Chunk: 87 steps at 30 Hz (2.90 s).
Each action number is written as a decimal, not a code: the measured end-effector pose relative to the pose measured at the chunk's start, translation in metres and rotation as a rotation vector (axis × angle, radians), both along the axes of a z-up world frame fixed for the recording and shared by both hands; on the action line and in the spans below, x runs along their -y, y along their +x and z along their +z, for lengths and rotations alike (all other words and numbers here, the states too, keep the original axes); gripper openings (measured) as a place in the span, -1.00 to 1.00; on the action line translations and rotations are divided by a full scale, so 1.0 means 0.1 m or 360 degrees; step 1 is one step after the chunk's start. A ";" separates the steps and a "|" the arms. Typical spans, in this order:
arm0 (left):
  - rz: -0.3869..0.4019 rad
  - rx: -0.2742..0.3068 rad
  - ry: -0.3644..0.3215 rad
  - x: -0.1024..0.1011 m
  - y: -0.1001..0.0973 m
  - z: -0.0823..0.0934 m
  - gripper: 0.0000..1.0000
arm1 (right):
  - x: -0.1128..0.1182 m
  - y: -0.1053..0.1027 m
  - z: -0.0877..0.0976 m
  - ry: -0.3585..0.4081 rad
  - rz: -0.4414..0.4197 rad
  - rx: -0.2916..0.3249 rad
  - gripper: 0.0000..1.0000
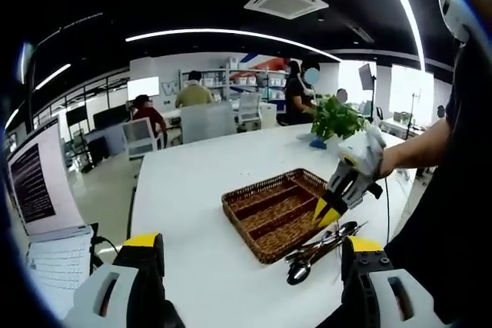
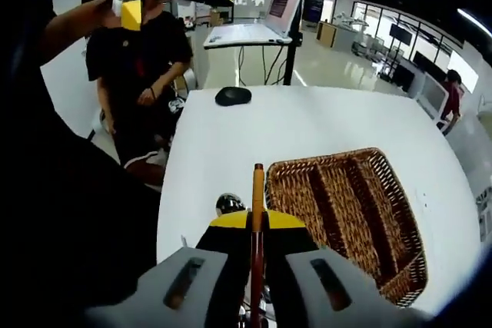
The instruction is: Arrange the knives, forks, and spoons in their matching storage slots by inserting each utensil handle-first until every utensil is classified and aligned in the correct compartment
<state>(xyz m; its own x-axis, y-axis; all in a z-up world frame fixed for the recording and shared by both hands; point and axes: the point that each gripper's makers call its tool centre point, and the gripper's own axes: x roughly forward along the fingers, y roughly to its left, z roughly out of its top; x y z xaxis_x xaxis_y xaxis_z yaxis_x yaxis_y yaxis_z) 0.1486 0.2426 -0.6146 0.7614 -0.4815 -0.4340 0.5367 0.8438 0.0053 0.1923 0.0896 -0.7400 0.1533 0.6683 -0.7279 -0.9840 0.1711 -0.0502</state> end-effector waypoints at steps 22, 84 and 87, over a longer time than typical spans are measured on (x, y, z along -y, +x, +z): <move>-0.0131 0.0034 -0.0086 0.38 0.27 0.17 1.00 | 0.96 0.66 0.41 0.0191 -0.0893 -0.0073 -0.93; -0.0199 -0.0046 0.0010 0.36 0.42 -0.05 1.00 | 1.91 1.71 0.41 0.0324 -0.1743 -0.0208 -0.94; -0.0204 -0.0046 0.0003 0.35 0.43 -0.04 1.00 | 1.88 1.80 0.42 0.0321 -0.1743 -0.0192 -0.94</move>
<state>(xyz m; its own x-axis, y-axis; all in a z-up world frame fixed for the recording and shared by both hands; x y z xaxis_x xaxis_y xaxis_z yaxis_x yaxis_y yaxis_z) 0.1914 0.2075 -0.6184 0.6810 -0.5732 -0.4557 0.6400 0.7683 -0.0100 0.3726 -0.0979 -0.6978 0.6669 0.3234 -0.6713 -0.2942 0.9420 0.1615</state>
